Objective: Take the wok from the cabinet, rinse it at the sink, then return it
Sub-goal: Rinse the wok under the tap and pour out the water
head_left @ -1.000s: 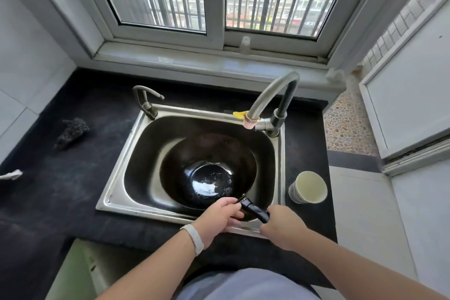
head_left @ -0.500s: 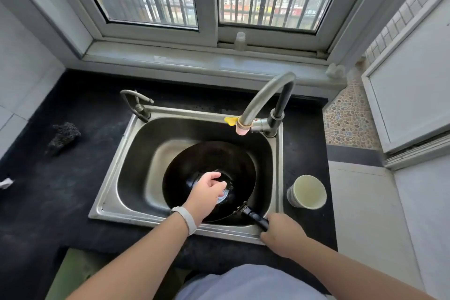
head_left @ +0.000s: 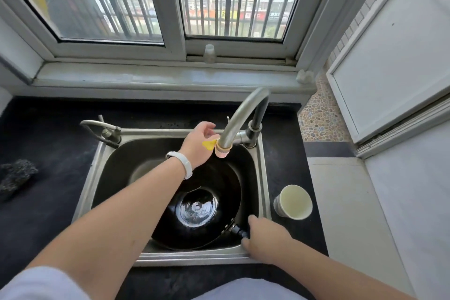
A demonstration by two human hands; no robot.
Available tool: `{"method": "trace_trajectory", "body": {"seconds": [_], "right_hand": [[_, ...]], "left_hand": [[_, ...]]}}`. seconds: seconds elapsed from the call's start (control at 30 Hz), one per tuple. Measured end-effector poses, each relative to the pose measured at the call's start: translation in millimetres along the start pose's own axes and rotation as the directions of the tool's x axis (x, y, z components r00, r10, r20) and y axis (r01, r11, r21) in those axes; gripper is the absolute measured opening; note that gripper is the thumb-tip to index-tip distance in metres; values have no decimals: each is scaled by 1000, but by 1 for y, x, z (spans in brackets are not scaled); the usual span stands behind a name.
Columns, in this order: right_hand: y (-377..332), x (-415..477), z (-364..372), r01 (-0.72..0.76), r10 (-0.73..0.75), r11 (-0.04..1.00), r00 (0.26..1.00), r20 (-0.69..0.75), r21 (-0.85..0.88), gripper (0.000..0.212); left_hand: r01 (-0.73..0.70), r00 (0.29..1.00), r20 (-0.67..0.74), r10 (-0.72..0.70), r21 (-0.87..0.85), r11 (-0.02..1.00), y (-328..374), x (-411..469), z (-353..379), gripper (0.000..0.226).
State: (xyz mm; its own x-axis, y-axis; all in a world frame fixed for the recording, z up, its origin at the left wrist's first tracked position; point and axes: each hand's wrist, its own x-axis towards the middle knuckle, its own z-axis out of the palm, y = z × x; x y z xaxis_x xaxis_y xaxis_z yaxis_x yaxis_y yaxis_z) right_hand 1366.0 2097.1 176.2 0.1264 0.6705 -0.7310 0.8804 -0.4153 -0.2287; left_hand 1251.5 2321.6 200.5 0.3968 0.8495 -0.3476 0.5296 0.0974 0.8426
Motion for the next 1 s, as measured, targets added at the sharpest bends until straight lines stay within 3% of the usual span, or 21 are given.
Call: {"method": "trace_trajectory", "body": {"seconds": [0.1,0.17,0.3,0.4,0.47,0.8,1.0], "right_hand": [[-8,8,-23,34,-30,997,998,-54,70,37],[-10,17,-36,62,-54,992,996,-71,114,36],[-7,27,-40,51,-53,990,998,13,130,39],[-1,26,-29,61,-66,995,996,61,75,46],[3,25,-21,59,-63,996,996,69,68,46],[18,18,10,87,-80,994,993,85,-72,36],[22,8,22,60,-56,996,996,75,-59,31]], "left_hand": [[-62,996,71,60,15,998,26,23,1,68],[-100,988,128,85,116,988,37,37,4,76],[-235,955,281,95,521,821,46,54,8,46],[-331,933,335,134,651,683,41,61,9,26],[-347,926,354,134,650,676,33,64,8,18],[-346,937,270,221,644,682,-7,56,1,53],[-365,931,227,286,558,745,-20,39,0,41]]}}
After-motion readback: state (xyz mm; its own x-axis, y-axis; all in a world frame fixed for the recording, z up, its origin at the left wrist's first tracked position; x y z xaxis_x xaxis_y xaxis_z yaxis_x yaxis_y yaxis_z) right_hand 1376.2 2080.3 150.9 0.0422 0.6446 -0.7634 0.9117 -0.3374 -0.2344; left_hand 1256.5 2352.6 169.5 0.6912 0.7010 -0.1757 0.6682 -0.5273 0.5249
